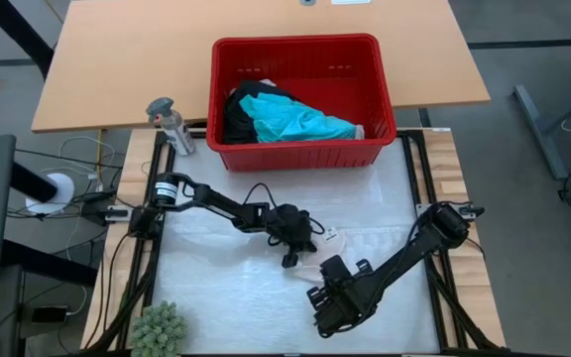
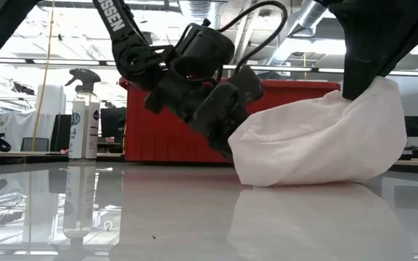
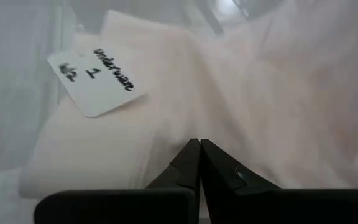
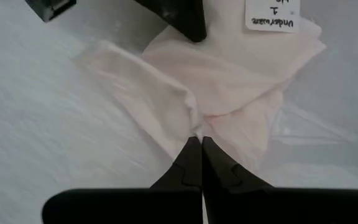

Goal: Fold Laundry from Bin
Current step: Fold the white underwear

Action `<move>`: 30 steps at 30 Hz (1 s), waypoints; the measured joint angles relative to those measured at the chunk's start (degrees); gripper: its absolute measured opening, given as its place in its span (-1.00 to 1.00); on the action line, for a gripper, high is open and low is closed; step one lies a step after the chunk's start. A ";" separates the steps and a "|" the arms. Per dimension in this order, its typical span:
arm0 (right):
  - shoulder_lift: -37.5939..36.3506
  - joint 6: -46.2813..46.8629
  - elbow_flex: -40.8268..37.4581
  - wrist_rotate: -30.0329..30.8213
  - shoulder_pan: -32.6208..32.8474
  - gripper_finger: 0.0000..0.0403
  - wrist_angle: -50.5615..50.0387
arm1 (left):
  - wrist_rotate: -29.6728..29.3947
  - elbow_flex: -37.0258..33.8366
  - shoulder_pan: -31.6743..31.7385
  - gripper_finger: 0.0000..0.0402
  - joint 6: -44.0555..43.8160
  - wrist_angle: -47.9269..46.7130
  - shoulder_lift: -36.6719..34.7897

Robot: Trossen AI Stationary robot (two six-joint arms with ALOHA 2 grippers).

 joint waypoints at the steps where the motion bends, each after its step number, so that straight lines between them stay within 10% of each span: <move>1: -0.14 0.36 0.00 -0.07 -0.01 -0.91 -0.07 | 0.15 0.00 0.00 -1.00 0.19 -0.42 0.00; 10: -4.65 8.48 0.00 -1.43 -2.56 -0.91 -12.11 | 0.55 0.04 0.26 -1.00 1.24 -3.80 -0.04; 30: -5.02 -14.16 -5.71 -1.10 -12.79 -0.91 -6.59 | 2.32 0.04 1.36 -1.00 -2.80 -4.96 -0.07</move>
